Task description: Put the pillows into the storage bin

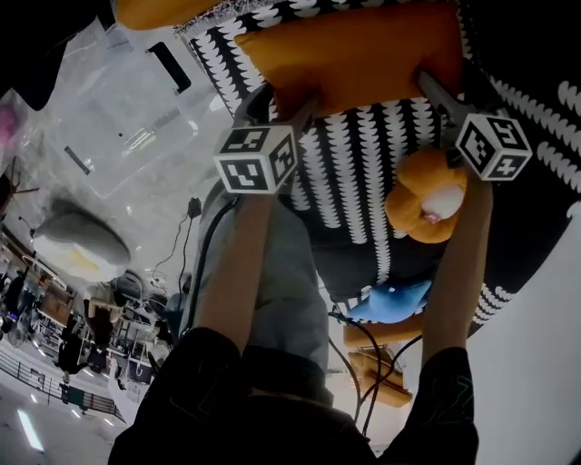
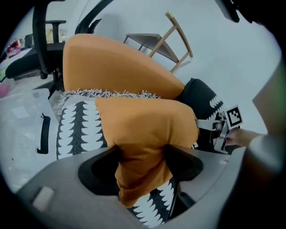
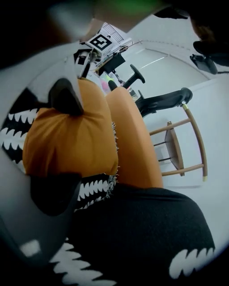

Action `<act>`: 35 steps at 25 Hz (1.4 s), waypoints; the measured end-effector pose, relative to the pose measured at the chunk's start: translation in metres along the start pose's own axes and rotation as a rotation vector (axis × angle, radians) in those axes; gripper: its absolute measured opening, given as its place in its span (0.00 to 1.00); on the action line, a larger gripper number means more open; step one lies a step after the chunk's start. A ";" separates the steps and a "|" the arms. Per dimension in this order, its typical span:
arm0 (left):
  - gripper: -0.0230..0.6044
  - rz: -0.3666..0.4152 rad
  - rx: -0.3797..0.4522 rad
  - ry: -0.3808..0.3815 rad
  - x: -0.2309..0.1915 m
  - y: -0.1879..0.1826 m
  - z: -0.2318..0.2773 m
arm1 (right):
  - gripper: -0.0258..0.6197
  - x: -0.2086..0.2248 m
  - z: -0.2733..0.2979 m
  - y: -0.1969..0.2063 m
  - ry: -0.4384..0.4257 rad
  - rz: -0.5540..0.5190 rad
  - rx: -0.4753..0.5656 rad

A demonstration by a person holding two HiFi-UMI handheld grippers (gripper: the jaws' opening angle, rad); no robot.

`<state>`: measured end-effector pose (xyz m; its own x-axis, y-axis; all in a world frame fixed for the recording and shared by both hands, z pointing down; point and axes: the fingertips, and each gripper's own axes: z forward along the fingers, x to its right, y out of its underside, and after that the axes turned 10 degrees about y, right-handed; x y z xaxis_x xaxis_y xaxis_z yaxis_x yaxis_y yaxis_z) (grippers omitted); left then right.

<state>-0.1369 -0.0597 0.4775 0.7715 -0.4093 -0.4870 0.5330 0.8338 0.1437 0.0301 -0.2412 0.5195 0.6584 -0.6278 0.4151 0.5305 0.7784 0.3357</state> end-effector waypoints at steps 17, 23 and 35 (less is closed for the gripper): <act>0.33 0.108 0.021 0.052 -0.027 -0.016 -0.076 | 0.38 -0.103 -0.045 -0.005 0.011 0.044 0.056; 0.33 0.069 0.028 -0.037 -0.103 -0.006 -0.157 | 0.38 -0.208 -0.014 -0.006 -0.051 0.069 0.036; 0.33 -0.085 0.097 -0.177 -0.232 0.036 -0.285 | 0.39 -0.386 0.045 -0.007 -0.195 -0.001 -0.067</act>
<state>-0.3961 0.1710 0.3497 0.7669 -0.5424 -0.3430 0.6231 0.7574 0.1954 -0.2515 -0.0041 0.3955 0.5459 -0.6115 0.5728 0.5698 0.7721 0.2813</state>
